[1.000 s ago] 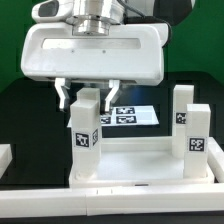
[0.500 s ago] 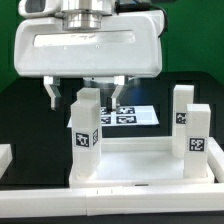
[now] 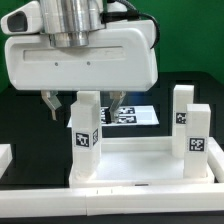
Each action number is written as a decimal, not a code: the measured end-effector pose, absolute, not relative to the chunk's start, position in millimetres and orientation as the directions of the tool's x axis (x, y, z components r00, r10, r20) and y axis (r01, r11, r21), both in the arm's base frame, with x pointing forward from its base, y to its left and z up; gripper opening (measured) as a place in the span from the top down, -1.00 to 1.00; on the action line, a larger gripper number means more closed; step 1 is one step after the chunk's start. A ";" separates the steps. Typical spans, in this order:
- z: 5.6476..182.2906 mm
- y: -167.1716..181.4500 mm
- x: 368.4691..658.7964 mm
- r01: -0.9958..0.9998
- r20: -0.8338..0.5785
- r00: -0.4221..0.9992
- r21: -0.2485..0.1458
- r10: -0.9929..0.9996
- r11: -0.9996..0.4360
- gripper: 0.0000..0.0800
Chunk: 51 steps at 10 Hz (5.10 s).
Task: Assemble desk
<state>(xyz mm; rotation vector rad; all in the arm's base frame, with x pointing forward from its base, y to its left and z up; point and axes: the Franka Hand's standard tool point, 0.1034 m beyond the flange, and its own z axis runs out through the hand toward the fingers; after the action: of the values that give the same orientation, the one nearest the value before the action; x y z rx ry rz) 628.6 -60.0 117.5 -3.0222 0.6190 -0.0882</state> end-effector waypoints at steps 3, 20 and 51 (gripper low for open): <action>117.0 -60.2 628.3 -0.458 0.039 0.887 -0.069 -0.461 -0.886 0.28; 110.0 -38.5 625.4 -0.675 -0.004 0.733 -0.126 -0.680 -0.727 -0.62; 107.5 -46.1 627.3 -0.638 0.007 0.766 -0.110 -0.643 -0.762 0.28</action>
Offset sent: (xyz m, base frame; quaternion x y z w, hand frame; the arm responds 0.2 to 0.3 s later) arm 0.0000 0.0000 0.0000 0.0000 0.0000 0.1296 0.9916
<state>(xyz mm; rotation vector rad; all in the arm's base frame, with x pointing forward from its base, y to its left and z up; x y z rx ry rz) 627.3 -46.1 107.5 -2.8560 1.0391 -0.0675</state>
